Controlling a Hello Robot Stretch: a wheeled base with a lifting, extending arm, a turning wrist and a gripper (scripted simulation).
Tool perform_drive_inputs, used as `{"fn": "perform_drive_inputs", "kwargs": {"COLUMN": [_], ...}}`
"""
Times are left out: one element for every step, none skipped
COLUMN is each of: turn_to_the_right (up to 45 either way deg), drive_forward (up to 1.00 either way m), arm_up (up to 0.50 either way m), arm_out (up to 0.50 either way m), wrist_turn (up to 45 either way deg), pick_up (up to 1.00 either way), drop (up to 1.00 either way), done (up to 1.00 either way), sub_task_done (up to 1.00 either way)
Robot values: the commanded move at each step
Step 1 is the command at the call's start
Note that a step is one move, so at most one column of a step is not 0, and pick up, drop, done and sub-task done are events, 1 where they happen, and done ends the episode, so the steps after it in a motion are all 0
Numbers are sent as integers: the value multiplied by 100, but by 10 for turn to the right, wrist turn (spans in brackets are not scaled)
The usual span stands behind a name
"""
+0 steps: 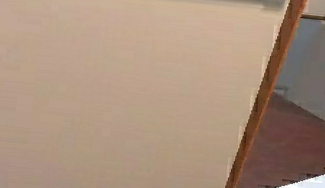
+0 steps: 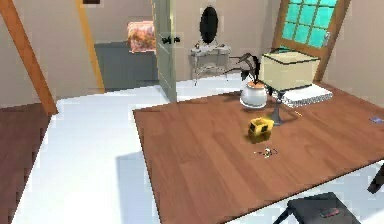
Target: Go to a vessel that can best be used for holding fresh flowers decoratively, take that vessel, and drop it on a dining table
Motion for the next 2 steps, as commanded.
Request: {"fn": "perform_drive_inputs", "kwargs": {"turn_to_the_right": [-150,0], "drive_forward": [0,30], "arm_up": [0,0], "arm_out": [0,0], "wrist_turn": [0,0], "pick_up": [0,0], "drop": [0,0], "done": [0,0], "sub_task_done": [0,0]}}
